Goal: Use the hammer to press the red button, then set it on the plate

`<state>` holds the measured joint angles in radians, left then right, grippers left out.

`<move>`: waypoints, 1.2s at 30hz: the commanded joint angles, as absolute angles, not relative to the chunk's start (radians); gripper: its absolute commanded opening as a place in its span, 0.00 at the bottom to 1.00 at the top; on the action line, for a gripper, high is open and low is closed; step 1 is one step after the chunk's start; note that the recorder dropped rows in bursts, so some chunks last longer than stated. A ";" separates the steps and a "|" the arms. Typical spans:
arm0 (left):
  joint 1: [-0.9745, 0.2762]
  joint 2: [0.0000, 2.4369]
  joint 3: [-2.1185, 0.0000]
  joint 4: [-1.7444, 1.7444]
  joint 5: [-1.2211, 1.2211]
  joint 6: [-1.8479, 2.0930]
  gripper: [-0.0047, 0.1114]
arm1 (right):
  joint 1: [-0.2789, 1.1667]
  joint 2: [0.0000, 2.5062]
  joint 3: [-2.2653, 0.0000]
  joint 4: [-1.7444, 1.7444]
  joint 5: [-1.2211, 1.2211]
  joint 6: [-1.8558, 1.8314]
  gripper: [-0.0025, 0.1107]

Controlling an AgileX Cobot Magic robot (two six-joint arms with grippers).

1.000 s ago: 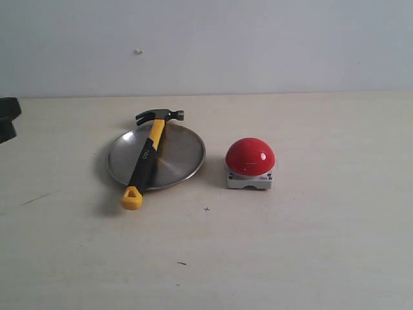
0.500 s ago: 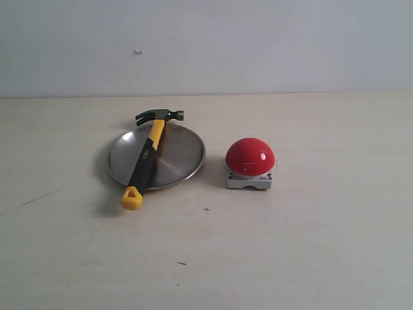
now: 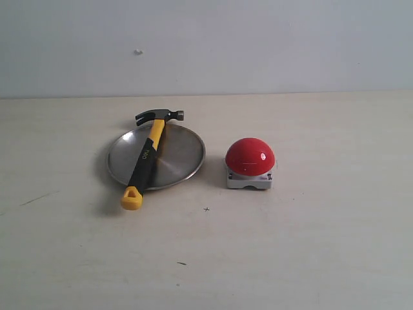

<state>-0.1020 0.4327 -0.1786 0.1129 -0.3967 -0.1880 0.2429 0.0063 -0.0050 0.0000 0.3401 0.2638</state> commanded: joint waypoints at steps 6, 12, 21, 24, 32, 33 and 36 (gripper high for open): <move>-0.101 0.411 -0.161 0.074 -0.320 -0.164 0.04 | 0.245 0.000 0.000 0.000 0.334 0.258 0.02; -0.036 0.285 -0.055 0.074 -0.351 -0.266 0.04 | 0.245 0.000 0.000 0.000 0.334 0.258 0.02; -0.020 0.150 0.000 0.076 -0.113 -0.216 0.04 | 0.245 0.000 0.000 0.000 0.334 0.258 0.02; -0.020 0.118 0.000 0.076 -0.053 -0.210 0.04 | 0.245 0.000 0.000 0.000 0.334 0.258 0.02; -0.020 0.014 0.000 0.096 0.151 -0.055 0.04 | 0.245 0.000 0.000 0.000 0.334 0.258 0.02; -0.020 0.003 0.000 0.096 0.180 -0.043 0.04 | 0.245 0.000 0.000 0.000 0.334 0.258 0.02; -0.020 0.000 0.000 0.096 0.253 -0.034 0.04 | 0.245 0.000 0.000 0.000 0.334 0.258 0.02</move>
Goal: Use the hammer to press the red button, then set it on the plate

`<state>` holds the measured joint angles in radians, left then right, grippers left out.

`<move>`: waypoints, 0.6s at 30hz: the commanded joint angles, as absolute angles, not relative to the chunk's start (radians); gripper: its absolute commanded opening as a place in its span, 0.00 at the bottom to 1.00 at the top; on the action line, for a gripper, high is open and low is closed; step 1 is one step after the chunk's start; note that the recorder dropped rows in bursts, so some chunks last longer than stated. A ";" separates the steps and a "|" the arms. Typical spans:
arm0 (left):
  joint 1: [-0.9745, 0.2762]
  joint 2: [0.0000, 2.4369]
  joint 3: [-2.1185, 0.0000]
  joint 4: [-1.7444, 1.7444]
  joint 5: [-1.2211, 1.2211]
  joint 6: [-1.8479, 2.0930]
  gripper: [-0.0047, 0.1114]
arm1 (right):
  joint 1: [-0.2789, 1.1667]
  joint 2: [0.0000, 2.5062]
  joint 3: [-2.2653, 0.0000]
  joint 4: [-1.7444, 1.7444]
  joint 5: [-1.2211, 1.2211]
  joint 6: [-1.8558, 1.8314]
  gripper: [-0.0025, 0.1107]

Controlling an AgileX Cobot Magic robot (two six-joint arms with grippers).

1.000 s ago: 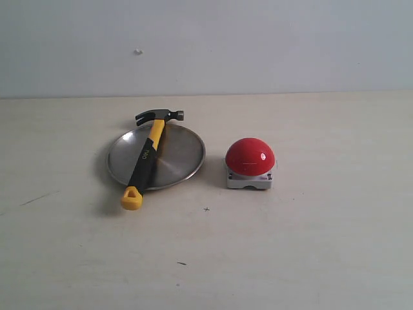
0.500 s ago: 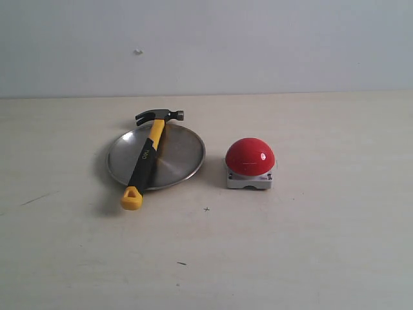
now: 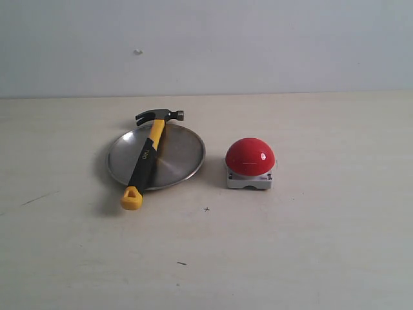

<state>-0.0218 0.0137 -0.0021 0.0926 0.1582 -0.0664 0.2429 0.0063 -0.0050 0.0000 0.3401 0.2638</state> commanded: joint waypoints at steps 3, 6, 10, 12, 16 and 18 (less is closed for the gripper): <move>-0.020 0.000 0.000 0.096 0.258 -0.034 0.04 | 0.245 0.000 0.000 0.000 0.334 0.258 0.02; -0.020 0.000 0.000 0.101 0.258 -0.034 0.04 | 0.245 0.000 0.000 0.000 0.334 0.258 0.02; -0.020 0.000 0.000 0.108 0.270 -0.034 0.04 | 0.245 0.000 0.000 0.000 0.334 0.258 0.02; -0.020 0.000 0.000 0.110 0.273 -0.034 0.04 | 0.245 0.000 0.000 0.000 0.334 0.258 0.02; -0.020 0.000 0.000 0.110 0.287 -0.034 0.04 | 0.245 0.000 0.000 0.000 0.334 0.258 0.02; -0.020 0.000 0.000 0.110 0.297 -0.034 0.04 | 0.245 0.000 0.000 0.000 0.334 0.258 0.02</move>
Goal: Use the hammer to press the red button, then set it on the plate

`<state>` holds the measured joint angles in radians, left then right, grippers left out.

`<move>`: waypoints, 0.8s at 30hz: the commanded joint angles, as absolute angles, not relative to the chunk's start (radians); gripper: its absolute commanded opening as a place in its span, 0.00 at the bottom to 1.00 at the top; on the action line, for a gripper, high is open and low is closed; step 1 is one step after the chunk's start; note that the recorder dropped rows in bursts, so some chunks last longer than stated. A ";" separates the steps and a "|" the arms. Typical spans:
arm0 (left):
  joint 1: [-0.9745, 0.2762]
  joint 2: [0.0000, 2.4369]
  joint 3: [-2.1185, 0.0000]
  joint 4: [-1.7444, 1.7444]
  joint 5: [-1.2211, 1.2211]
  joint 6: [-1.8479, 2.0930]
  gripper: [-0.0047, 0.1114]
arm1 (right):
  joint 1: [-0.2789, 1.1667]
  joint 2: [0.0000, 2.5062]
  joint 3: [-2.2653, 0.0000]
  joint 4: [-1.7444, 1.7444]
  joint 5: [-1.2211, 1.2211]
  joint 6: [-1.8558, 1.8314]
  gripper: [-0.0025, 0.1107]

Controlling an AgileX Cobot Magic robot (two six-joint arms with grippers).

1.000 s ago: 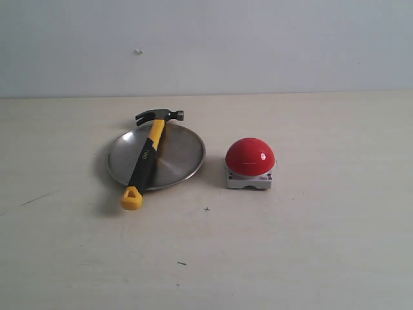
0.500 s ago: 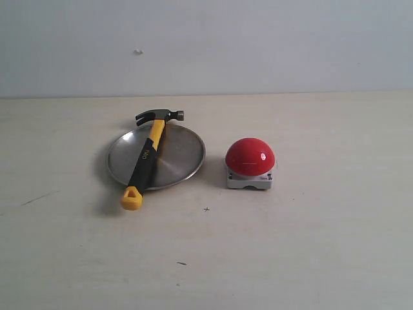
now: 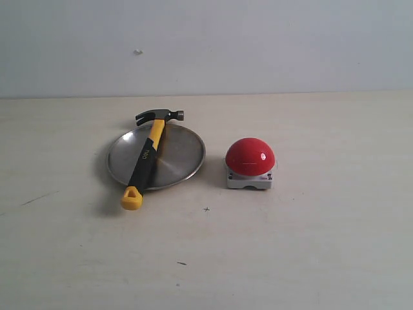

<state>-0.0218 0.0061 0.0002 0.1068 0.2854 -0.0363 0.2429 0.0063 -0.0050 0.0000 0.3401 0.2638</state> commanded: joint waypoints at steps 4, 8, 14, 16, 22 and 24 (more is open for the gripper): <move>-0.020 0.000 0.000 0.110 0.310 -0.034 0.04 | 0.245 0.000 0.000 0.000 0.334 0.258 0.02; -0.020 0.000 0.000 0.110 0.310 -0.034 0.04 | 0.245 0.000 0.000 0.000 0.334 0.258 0.02; -0.020 0.000 0.000 0.110 0.310 -0.034 0.04 | 0.245 0.000 0.000 0.000 0.334 0.258 0.02; -0.020 0.000 0.000 0.110 0.310 -0.034 0.04 | 0.245 0.000 0.000 0.000 0.334 0.258 0.02; -0.020 0.000 0.000 0.110 0.310 -0.034 0.04 | 0.245 0.000 0.000 0.000 0.334 0.258 0.02; -0.020 0.000 0.000 0.110 0.310 -0.034 0.04 | 0.245 0.000 0.000 0.000 0.334 0.258 0.02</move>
